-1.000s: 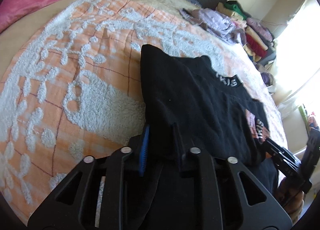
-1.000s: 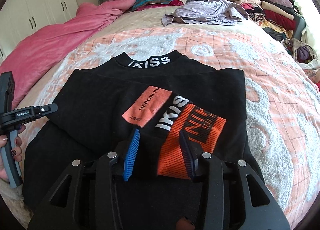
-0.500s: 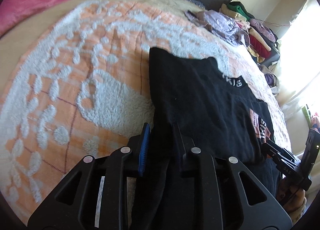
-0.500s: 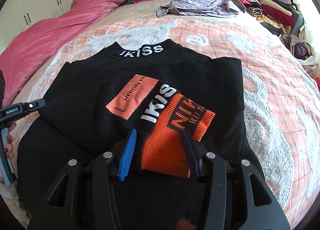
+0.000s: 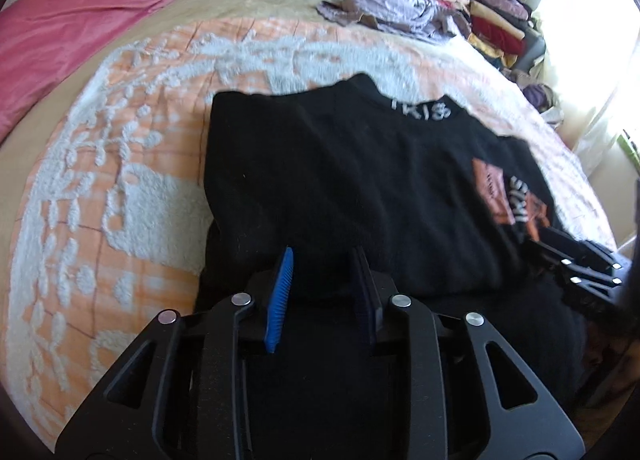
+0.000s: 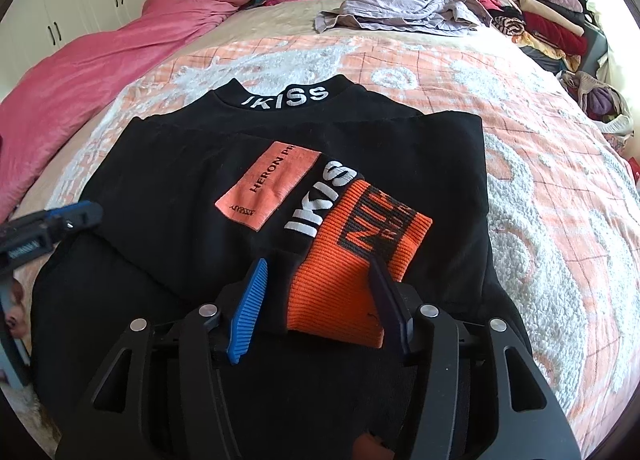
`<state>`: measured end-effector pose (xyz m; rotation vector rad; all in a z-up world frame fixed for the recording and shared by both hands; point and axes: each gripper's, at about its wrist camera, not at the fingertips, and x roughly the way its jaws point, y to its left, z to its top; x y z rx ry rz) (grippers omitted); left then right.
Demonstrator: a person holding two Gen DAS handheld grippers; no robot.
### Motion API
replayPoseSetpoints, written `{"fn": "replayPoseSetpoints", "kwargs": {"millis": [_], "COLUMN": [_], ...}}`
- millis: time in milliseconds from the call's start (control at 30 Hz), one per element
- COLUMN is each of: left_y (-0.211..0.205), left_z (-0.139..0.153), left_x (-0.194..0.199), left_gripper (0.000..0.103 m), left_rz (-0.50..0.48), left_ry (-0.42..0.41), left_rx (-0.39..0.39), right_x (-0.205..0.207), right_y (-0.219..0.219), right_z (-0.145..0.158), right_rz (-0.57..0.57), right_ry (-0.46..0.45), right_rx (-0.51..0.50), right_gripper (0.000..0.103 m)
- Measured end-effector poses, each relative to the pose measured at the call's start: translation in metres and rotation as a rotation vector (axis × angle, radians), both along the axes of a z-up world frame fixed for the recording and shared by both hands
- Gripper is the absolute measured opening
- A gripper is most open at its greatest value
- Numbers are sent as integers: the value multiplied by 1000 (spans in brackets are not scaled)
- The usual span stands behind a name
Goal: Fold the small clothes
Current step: 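Open the right tool to release the cuff and withdraw both tools, then move both open tools back toward the hem of the black sweatshirt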
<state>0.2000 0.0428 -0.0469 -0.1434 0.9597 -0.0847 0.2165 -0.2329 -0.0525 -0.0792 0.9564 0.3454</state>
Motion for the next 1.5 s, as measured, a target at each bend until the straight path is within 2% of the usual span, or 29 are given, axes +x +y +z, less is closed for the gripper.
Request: {"fn": "replayPoseSetpoints", "kwargs": {"millis": [167,233,267,300,367,467,567,667,733,767,867,933,1200,1500], "left_y": [8,8,8,7,4,4,4,3,2,1,-1,-3,-7,-11], "left_z": [0,5,7,8,11,16,21,25,27,28,32,35,43,50], "left_x": [-1,-5,-7,-9,-12,-17,-21,-26,-29,-31,-37,-40,-54,-71], "left_gripper": [23,30,35,36,36,45,48,51,74,79,80,91,93,93], "left_rz": [18,21,19,19,20,26,27,28,31,32,29,36,38,20], "left_ry": [0,-10,-16,-21,-29,-41,-52,-67,-71,-76,-87,-94,-108,-123], "left_rx": [-50,-65,-72,-69,-54,-56,-57,-55,-55,-52,-46,-36,-27,-9], "right_x": [-4,-6,-7,-9,-11,-18,-25,-31,-34,-37,-42,-45,-61,-86], "right_y": [2,4,4,4,4,4,1,-1,-3,-4,-7,-10,-19,-20], "right_z": [0,1,2,3,6,11,16,21,25,28,34,37,53,61], "right_rz": [6,3,2,4,0,-6,-17,-21,-25,-29,-38,-42,-53,-57], "right_ry": [-16,-29,-32,-35,-44,-71,-94,-112,-129,-143,-167,-178,-217,-213], "right_rx": [0,-4,-2,7,16,16,27,48,62,71,89,104,167,211], "right_gripper": [59,61,65,69,69,70,87,89,93,96,99,99,99,99]}}
